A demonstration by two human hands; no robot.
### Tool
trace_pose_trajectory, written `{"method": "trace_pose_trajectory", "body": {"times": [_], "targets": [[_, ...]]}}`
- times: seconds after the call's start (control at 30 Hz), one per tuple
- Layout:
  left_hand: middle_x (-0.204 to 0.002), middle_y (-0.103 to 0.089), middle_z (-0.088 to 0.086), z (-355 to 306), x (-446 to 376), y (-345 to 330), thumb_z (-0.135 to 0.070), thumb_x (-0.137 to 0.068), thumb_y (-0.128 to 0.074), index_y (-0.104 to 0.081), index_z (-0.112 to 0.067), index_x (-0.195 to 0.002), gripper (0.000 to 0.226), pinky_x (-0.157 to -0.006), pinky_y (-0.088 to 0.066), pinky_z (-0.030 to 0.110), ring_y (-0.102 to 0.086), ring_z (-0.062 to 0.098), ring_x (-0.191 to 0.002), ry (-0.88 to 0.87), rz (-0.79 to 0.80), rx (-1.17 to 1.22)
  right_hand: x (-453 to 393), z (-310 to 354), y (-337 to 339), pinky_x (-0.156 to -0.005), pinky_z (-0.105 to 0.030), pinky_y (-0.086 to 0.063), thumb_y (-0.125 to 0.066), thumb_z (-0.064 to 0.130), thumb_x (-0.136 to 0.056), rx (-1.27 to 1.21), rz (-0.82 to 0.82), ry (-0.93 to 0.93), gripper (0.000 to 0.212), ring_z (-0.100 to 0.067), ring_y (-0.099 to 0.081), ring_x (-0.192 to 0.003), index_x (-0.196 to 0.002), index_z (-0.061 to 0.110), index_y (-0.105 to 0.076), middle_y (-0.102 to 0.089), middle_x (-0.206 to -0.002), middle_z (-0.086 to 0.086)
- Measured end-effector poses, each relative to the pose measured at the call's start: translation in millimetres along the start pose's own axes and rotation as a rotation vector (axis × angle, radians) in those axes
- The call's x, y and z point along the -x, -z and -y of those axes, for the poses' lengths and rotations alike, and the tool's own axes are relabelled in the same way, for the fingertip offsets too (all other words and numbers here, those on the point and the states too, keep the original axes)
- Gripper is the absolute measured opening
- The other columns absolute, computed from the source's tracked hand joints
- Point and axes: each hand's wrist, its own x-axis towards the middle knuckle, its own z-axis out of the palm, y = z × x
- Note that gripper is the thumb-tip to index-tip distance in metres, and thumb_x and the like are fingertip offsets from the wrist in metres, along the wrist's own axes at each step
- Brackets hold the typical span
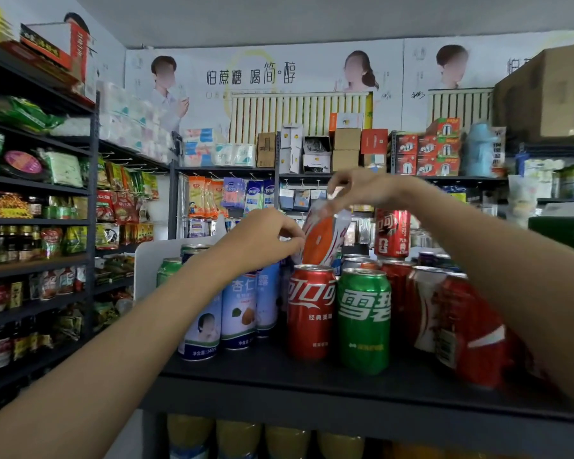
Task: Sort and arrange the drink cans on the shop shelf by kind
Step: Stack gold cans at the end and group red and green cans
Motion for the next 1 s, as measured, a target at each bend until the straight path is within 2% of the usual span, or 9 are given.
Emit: {"method": "trace_pose_trajectory", "body": {"times": [0.07,0.13,0.27,0.37,0.47,0.6,0.7,0.87,1.0], "targets": [[-0.106,-0.068,-0.001,-9,-5,-5,-0.023,-0.087,-0.060,-0.069,-0.013,-0.104,0.021,-0.080,-0.047,0.015,-0.059,0.005,-0.090,-0.011,0.063,0.044,20,4,26,-0.099,-0.043,-0.039,-0.077,0.044,-0.052,0.009,-0.066,-0.020,0.053,-0.027,-0.047,-0.110,-0.092,0.022,-0.050,-0.051,-0.112,-0.003],[-0.114,-0.065,0.002,-17,-8,-10,-0.029,-0.085,-0.063,-0.064,-0.012,-0.113,0.033,-0.091,-0.047,0.026,-0.059,0.012,-0.101,0.006,0.181,0.064,41,2,46,-0.083,-0.036,-0.043,-0.075,0.045,-0.053,0.045,-0.082,-0.044,0.051,-0.024,-0.051,-0.099,-0.089,0.022,-0.048,-0.052,-0.101,0.000],[-0.135,-0.048,0.002,-25,-11,-25,-0.041,-0.083,-0.063,-0.044,-0.013,-0.134,0.062,-0.095,-0.038,0.023,-0.048,0.015,-0.119,0.027,0.483,-0.042,63,-15,54,-0.079,-0.028,-0.038,-0.074,0.034,-0.068,0.104,-0.018,-0.083,0.043,-0.013,-0.050,-0.087,-0.096,0.017,-0.046,-0.052,-0.098,-0.002],[-0.140,-0.042,0.001,-24,-11,-31,-0.039,-0.081,-0.066,-0.039,-0.016,-0.137,0.066,-0.093,-0.035,0.022,-0.043,0.015,-0.121,0.012,0.506,-0.096,62,-26,46,-0.078,-0.028,-0.040,-0.076,0.036,-0.064,0.109,-0.004,-0.106,0.057,-0.017,-0.049,-0.093,-0.108,0.014,-0.046,-0.050,-0.103,-0.002],[-0.144,-0.035,-0.006,-30,-11,-29,-0.039,-0.081,-0.066,-0.034,-0.024,-0.140,0.069,-0.099,-0.031,0.022,-0.037,0.012,-0.128,0.012,0.550,0.049,54,-33,38,-0.095,-0.037,-0.040,-0.079,0.033,-0.068,0.157,0.020,-0.136,0.045,-0.023,-0.045,-0.106,-0.098,0.020,-0.047,-0.044,-0.114,-0.003],[-0.129,-0.052,-0.007,-47,-13,-38,-0.055,-0.076,-0.064,-0.049,-0.029,-0.127,0.059,-0.098,-0.037,0.029,-0.049,0.010,-0.113,0.046,0.460,0.083,50,-46,22,-0.084,-0.032,-0.040,-0.079,0.034,-0.068,0.170,0.083,-0.151,0.041,-0.015,-0.045,-0.094,-0.089,0.022,-0.046,-0.042,-0.112,0.000],[-0.121,-0.060,-0.005,-47,-13,-44,-0.061,-0.069,-0.068,-0.054,-0.030,-0.116,0.058,-0.099,-0.041,0.040,-0.054,0.013,-0.108,0.063,0.392,0.058,46,-58,1,-0.099,-0.039,-0.037,-0.076,0.036,-0.071,0.254,0.135,-0.157,0.040,-0.017,-0.038,-0.107,-0.090,0.022,-0.045,-0.036,-0.116,0.003],[-0.125,-0.055,-0.003,-38,-13,-37,-0.047,-0.073,-0.070,-0.052,-0.030,-0.110,0.044,-0.098,-0.044,0.039,-0.052,0.015,-0.115,0.074,0.465,0.142,37,-74,-25,-0.066,-0.023,-0.035,-0.074,0.026,-0.074,0.277,0.160,-0.118,0.025,-0.017,-0.041,-0.092,-0.079,0.021,-0.050,-0.046,-0.090,0.007],[-0.125,-0.054,-0.005,-33,-11,-34,-0.042,-0.075,-0.070,-0.052,-0.029,-0.113,0.044,-0.099,-0.043,0.038,-0.050,0.013,-0.117,0.081,0.493,0.197,41,-64,-21,-0.070,-0.025,-0.040,-0.065,0.040,-0.081,0.388,0.190,-0.105,0.023,-0.013,-0.050,-0.079,-0.075,0.021,-0.054,-0.054,-0.079,0.007]]}}
